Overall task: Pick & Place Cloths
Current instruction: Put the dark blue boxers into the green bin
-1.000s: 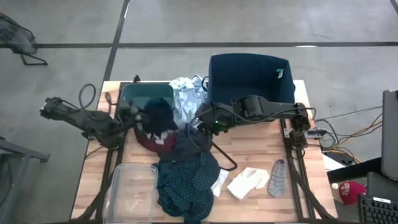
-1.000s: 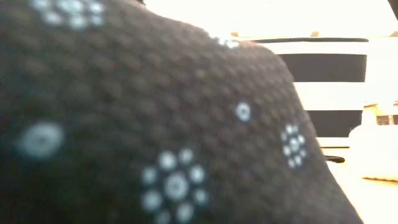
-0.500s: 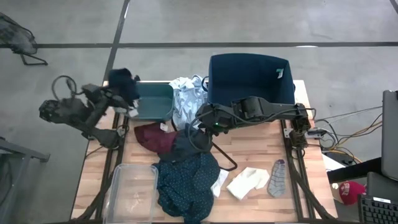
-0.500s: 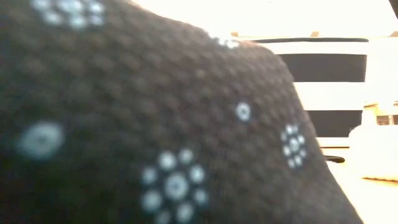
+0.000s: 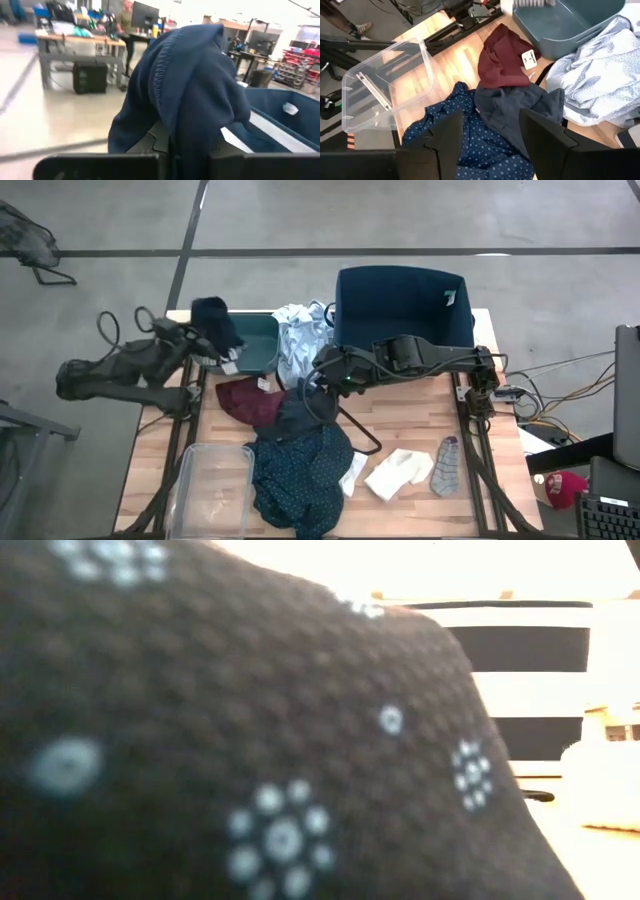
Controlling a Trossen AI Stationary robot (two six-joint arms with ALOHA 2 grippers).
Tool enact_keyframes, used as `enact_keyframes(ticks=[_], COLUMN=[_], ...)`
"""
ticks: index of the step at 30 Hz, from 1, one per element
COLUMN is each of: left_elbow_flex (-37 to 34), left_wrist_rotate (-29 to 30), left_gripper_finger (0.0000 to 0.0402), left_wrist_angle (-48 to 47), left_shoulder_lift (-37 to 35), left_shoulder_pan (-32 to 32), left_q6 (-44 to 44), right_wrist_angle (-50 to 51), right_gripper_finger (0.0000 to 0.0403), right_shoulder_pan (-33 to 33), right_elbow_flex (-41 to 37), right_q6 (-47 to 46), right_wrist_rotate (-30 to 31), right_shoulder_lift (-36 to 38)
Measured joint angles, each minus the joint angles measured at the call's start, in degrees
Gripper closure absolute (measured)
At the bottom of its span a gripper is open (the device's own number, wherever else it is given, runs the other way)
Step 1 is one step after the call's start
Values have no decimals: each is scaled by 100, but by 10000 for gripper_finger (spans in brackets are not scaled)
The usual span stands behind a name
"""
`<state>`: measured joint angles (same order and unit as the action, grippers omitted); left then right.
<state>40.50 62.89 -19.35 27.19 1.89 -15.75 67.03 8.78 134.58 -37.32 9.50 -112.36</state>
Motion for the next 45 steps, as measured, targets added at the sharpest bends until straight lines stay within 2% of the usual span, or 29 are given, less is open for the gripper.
enact_keyframes(ticks=[7, 10, 14, 18, 26, 29, 35, 39, 42, 45], left_elbow_flex=[-428, -553, -698, -687, -523, -515, -519, -519, -519, -517], left_wrist_rotate=[-1902, -2536, -3154, -3192, -3074, -3064, -3479, -3748, -4237, -4429], left_gripper_finger=[371, 371, 371, 364, 361, 361, 360, 352, 325, 285], left_wrist_angle=[-565, -700, -711, -648, 450, 445, -358, -491, -520, -532], left_shoulder_lift=[16, 77, 200, 319, 564, 723, 1196, 1530, 1714, 1810], left_shoulder_pan=[-1479, -2107, -2889, -3385, -3602, -3602, -3609, -3629, -3678, -3683], left_q6=[-781, -1172, -1755, -1267, -399, -228, -725, -1026, -1232, -1536], right_wrist_angle=[-113, -204, -277, -296, -298, -298, -304, -313, -341, -363], right_gripper_finger=[210, 205, 199, 203, 225, 233, 248, 259, 266, 273], right_shoulder_pan=[13, 48, 112, 184, 355, 378, 400, 401, 398, 400], right_elbow_flex=[0, 0, -7, -20, -114, -211, -423, -548, -623, -671], right_q6=[-7, -15, -20, -20, -20, -118, -241, -280, -280, -280], right_wrist_rotate=[11, 17, 112, 122, 116, 114, 114, 103, 105, 103], right_shoulder_lift=[0, 0, -2, -2, -2, -4, -4, -4, -4, -7])
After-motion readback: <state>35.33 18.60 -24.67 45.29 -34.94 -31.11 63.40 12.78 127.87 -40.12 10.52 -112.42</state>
